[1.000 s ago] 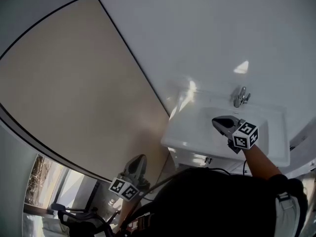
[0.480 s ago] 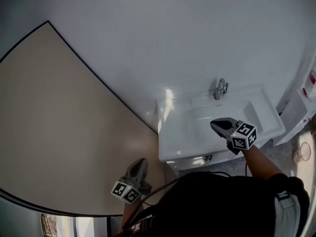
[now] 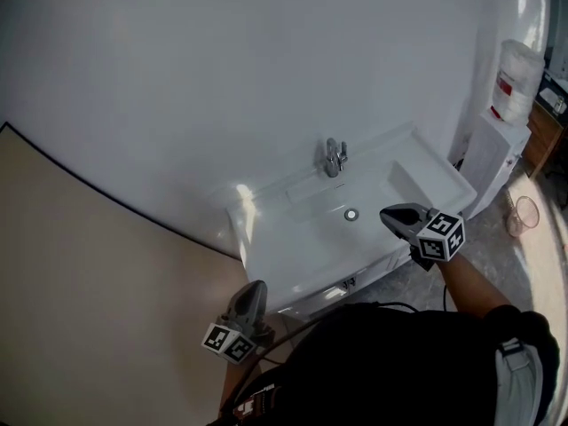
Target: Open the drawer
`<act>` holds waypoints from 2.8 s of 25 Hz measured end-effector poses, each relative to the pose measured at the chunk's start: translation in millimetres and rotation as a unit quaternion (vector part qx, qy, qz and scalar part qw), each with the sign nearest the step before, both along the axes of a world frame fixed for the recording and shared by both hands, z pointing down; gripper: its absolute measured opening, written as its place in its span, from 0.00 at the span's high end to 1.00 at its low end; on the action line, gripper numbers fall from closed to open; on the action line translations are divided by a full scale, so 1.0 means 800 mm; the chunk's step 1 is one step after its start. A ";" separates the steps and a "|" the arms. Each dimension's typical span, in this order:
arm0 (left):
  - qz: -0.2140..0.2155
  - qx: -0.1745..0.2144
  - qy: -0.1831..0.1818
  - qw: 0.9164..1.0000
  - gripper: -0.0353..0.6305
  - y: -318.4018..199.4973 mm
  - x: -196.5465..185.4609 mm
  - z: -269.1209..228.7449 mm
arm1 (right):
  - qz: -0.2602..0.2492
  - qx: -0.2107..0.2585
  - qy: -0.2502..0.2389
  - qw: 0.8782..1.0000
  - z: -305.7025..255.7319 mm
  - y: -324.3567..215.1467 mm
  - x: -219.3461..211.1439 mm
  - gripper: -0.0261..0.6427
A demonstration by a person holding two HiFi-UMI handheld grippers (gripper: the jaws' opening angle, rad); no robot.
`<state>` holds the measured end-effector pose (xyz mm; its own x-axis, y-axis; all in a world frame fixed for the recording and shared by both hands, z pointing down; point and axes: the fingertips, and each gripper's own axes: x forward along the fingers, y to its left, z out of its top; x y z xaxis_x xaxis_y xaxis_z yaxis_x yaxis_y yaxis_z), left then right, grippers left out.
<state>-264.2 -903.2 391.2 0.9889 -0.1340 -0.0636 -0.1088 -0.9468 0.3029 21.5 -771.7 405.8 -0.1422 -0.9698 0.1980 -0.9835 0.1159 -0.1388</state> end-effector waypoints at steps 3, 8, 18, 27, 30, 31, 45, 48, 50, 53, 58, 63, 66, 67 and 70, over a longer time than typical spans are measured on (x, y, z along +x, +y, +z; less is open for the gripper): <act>0.035 0.003 0.004 0.999 0.94 0.019 0.061 -0.002 | 0.028 0.001 0.006 1.000 -0.002 0.036 0.045 0.96; 0.078 0.006 0.011 0.997 0.94 0.057 0.156 -0.013 | 0.079 0.004 0.012 0.997 -0.017 0.110 0.129 0.96; 0.189 0.008 0.020 0.982 0.94 0.154 0.332 -0.011 | 0.187 0.009 0.022 0.982 -0.020 0.268 0.250 0.96; 0.325 0.003 0.016 0.946 0.94 0.216 0.429 0.001 | 0.337 -0.003 0.018 0.941 -0.010 0.406 0.269 0.96; 0.374 -0.006 0.014 0.927 0.94 0.227 0.451 0.006 | 0.388 -0.010 0.015 0.922 -0.007 0.436 0.255 0.96; 0.392 -0.008 0.013 0.920 0.94 0.230 0.457 0.008 | 0.404 -0.011 0.016 0.914 -0.008 0.443 0.250 0.96; 0.578 -0.041 -0.026 0.815 0.94 0.268 0.507 0.055 | 0.566 -0.058 -0.017 0.822 0.013 0.478 0.132 0.96; 0.598 -0.044 -0.031 0.800 0.94 0.295 0.512 0.067 | 0.582 -0.056 -0.012 0.811 0.014 0.495 0.121 0.96; 0.607 -0.042 -0.038 0.793 0.94 0.313 0.515 0.073 | 0.592 -0.053 -0.010 0.804 0.014 0.514 0.116 0.96; 0.612 -0.032 -0.049 0.789 0.94 0.343 0.523 0.083 | 0.601 -0.047 -0.012 0.798 0.019 0.552 0.116 0.96; 0.593 -0.004 -0.071 0.802 0.94 0.419 0.530 0.110 | 0.593 -0.029 -0.017 0.804 0.039 0.643 0.121 0.96; 0.543 0.003 -0.108 0.833 0.94 0.524 0.554 0.140 | 0.572 -0.018 -0.016 0.820 0.053 0.759 0.146 0.96; 0.518 0.006 -0.125 0.846 0.94 0.584 0.568 0.155 | 0.556 -0.027 0.001 0.831 0.060 0.823 0.166 0.96; 0.510 0.012 -0.133 0.850 0.94 0.598 0.572 0.159 | 0.551 -0.028 0.001 0.834 0.065 0.838 0.172 0.96; 0.496 0.028 -0.153 0.854 0.94 0.626 0.581 0.172 | 0.538 -0.025 -0.007 0.843 0.082 0.865 0.187 0.96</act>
<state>200.3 -402.3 529.0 0.5851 0.7750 0.2389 0.6901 -0.6305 0.3553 171.0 -79.4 471.5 0.8113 -0.5296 0.2476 -0.5137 -0.8480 -0.1306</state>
